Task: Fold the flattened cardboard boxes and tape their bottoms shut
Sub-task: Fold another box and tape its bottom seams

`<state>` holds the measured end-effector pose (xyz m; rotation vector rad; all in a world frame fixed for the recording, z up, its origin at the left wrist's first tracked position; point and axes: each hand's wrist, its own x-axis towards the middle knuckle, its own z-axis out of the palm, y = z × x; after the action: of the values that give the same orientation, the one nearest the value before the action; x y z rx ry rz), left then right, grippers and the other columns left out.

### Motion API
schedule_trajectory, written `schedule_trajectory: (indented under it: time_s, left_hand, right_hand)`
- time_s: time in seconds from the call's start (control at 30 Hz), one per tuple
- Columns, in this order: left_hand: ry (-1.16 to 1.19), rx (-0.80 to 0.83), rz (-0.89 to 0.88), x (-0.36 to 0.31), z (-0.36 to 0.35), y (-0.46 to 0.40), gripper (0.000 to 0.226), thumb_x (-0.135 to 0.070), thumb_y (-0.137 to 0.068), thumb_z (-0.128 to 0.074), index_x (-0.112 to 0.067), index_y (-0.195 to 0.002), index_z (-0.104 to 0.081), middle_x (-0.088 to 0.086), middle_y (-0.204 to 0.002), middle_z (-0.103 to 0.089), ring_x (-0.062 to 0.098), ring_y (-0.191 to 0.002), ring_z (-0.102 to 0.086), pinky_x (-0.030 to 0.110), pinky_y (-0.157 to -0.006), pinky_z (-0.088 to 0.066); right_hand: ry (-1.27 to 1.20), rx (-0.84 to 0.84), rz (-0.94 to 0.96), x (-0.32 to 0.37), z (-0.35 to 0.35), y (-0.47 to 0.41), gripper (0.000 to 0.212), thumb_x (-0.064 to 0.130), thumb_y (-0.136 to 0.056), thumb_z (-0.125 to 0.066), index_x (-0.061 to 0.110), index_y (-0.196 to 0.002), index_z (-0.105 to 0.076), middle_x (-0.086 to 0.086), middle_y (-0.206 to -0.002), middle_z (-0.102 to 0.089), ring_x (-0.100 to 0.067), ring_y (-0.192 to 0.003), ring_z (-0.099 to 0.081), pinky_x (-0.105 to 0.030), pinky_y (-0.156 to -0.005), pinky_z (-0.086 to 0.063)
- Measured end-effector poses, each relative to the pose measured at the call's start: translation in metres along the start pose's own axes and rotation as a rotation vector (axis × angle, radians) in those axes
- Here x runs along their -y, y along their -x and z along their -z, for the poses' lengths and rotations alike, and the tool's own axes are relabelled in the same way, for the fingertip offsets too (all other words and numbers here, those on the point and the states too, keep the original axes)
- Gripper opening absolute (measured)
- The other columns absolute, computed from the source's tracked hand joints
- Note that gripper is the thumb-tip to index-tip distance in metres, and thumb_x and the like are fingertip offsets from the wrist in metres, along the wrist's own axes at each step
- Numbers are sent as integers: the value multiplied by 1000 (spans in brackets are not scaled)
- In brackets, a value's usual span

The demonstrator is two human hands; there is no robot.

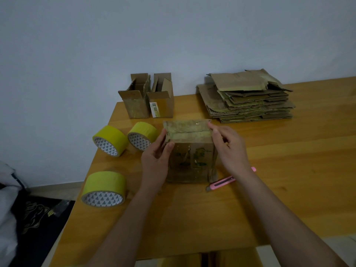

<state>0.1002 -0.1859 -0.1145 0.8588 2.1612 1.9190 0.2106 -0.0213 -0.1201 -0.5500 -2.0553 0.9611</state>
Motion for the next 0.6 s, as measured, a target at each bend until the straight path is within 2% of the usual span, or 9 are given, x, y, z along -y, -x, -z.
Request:
schedule_trajectory:
  time_s: [0.07,0.1,0.17,0.23,0.3,0.4,0.5,0.57,0.6]
  left_hand:
    - [1,-24,8,0,0,1,46,-19,-94,-59,-21,-139,-50,9,-120,-67,3,-110,-55,35,-90,-51]
    - [1,-34,13,0,0,1,45,-18,-94,-60,-20,-137,-50,11,-118,-68,1,-108,-56,32,-89,-50]
    - [2,-57,21,0,-1,0,43,-16,-92,-61,-17,-135,-53,9,-115,-70,-5,-98,-62,22,-87,-54]
    - [17,-80,29,-1,-3,0,41,-14,-91,-64,-12,-131,-57,3,-110,-71,-8,-92,-62,19,-85,-55]
    - [-16,-122,14,-3,-4,1,35,-12,-90,-65,-6,-124,-61,7,-100,-72,-10,-82,-62,11,-71,-52]
    - [-90,-193,-4,-7,-4,3,22,-15,-86,-71,0,-102,-74,16,-85,-74,0,-74,-65,13,-55,-45]
    - [-148,-199,53,-12,2,5,20,-25,-81,-76,-6,-85,-78,-10,-57,-65,-5,-49,-52,9,-49,-36]
    - [-119,-157,84,-20,8,7,21,-27,-79,-79,-10,-91,-78,-6,-67,-71,-6,-56,-58,9,-53,-42]
    - [-85,-124,88,-24,10,8,27,-28,-78,-79,-11,-99,-76,-2,-79,-74,-5,-66,-63,10,-57,-47]
  right_hand:
    - [-50,-16,-29,1,-1,3,28,33,-101,-46,29,-124,-62,6,-103,-72,3,-83,-60,-15,-63,-45]
    - [-89,-36,-61,3,-2,4,26,34,-101,-48,31,-122,-62,5,-94,-74,-4,-72,-61,-25,-55,-47]
    - [-154,-89,-116,7,-3,6,20,35,-99,-53,33,-114,-66,5,-81,-74,-18,-67,-64,-39,-52,-48]
    - [-179,-147,-123,11,-4,9,14,33,-97,-57,31,-98,-71,7,-73,-71,-13,-66,-65,-33,-51,-50]
    - [-156,-182,-119,14,-4,11,22,29,-96,-59,23,-81,-74,7,-62,-67,-5,-57,-58,-18,-48,-41]
    - [-137,-176,-160,20,-2,11,31,27,-95,-61,15,-68,-70,12,-54,-57,1,-51,-53,-10,-48,-33]
    - [-109,-112,-218,25,6,10,22,29,-93,-64,20,-75,-71,12,-63,-64,2,-61,-60,-9,-51,-40]
    - [-154,-69,-274,31,15,11,12,29,-91,-66,21,-98,-72,9,-79,-70,-2,-75,-67,-10,-57,-47]
    - [-186,-58,-293,34,19,12,21,28,-90,-67,22,-110,-68,8,-86,-71,-3,-80,-68,-11,-58,-49]
